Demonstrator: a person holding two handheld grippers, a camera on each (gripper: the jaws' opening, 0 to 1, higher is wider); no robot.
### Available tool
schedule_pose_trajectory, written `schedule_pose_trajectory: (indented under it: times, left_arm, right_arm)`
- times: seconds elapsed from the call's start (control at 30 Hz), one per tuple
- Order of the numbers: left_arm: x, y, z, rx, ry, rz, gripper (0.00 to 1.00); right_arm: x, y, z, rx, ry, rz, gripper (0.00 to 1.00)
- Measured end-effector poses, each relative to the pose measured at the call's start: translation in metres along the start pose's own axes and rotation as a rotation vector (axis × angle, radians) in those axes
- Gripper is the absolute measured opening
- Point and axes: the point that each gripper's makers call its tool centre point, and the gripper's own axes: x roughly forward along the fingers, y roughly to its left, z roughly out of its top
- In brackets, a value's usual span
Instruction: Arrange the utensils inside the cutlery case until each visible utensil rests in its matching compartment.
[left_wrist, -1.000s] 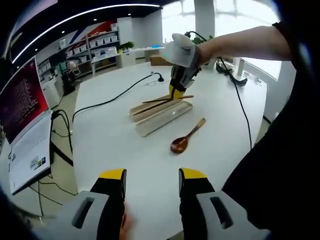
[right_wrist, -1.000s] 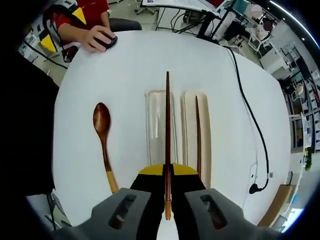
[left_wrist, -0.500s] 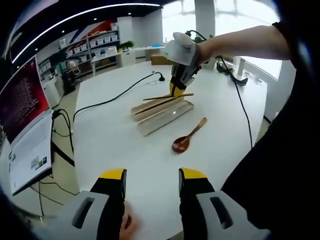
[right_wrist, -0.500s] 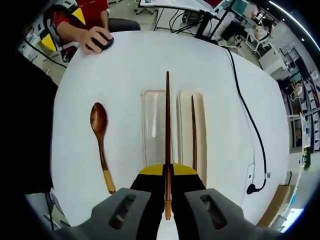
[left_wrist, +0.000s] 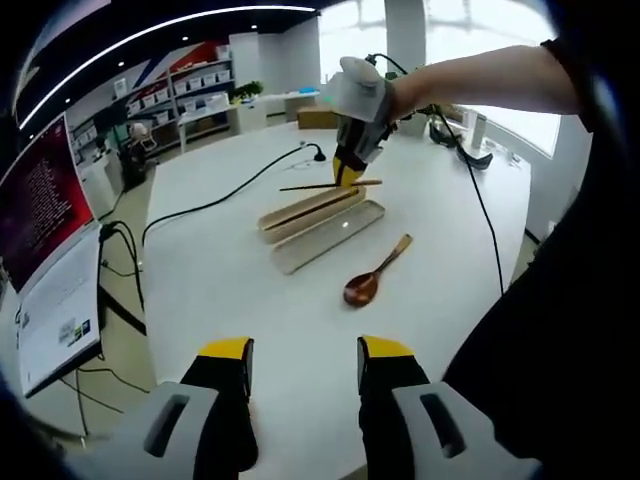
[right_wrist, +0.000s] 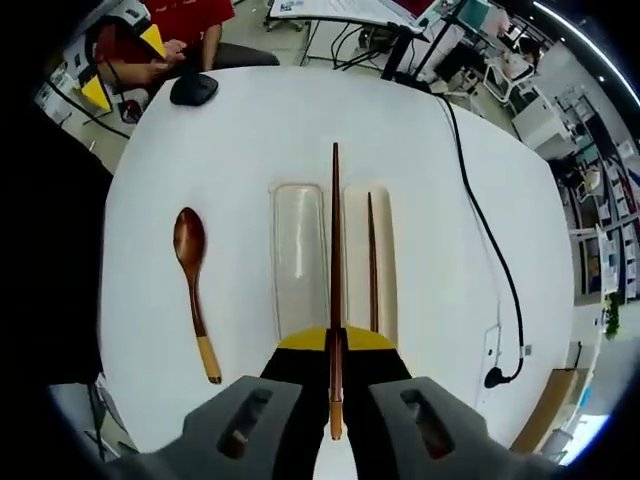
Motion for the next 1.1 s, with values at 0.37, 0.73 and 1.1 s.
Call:
schedule_pose_trajectory:
  times: [0.37, 0.73, 1.1]
  left_arm:
    - [0.0, 0.002, -0.01, -0.023, 0.017, 0.005, 0.43]
    - [0.0, 0.004, -0.019, -0.053, 0.034, 0.013, 0.42]
    - [0.002, 0.006, -0.021, -0.065, 0.041, 0.009, 0.42]
  right_arm:
    - [0.01, -0.008, 0.011, -0.009, -0.008, -0.003, 0.0]
    - [0.026, -0.013, 0.019, -0.018, -0.003, 0.003, 0.0]
    - [0.037, -0.015, 0.017, -0.022, 0.021, 0.008, 0.0]
